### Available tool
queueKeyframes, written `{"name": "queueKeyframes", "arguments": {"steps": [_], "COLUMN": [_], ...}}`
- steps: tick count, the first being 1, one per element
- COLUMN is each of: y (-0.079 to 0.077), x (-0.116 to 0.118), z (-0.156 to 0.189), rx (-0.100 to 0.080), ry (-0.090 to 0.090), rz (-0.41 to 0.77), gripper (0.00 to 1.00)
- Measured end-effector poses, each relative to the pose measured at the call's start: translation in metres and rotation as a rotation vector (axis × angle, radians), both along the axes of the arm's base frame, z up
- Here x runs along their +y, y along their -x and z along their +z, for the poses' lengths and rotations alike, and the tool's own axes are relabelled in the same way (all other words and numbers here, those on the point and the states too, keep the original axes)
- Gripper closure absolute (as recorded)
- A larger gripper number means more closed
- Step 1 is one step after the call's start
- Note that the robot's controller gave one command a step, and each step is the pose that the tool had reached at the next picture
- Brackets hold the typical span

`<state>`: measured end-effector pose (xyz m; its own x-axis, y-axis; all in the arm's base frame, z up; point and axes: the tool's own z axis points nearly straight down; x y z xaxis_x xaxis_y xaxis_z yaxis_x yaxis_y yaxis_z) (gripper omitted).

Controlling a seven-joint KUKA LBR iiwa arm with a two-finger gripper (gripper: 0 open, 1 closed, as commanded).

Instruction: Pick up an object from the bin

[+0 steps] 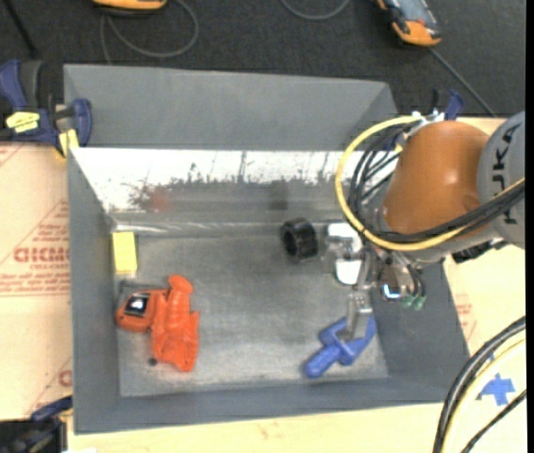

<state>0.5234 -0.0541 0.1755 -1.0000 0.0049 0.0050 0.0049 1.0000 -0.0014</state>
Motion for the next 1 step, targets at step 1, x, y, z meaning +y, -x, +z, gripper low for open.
{"name": "queueKeyframes", "arguments": {"steps": [1], "y": [-0.0018], "x": [0.0000], "z": [0.0044], "rx": [-0.008], "ry": [0.001], "rz": [0.001], "gripper": [0.00]}}
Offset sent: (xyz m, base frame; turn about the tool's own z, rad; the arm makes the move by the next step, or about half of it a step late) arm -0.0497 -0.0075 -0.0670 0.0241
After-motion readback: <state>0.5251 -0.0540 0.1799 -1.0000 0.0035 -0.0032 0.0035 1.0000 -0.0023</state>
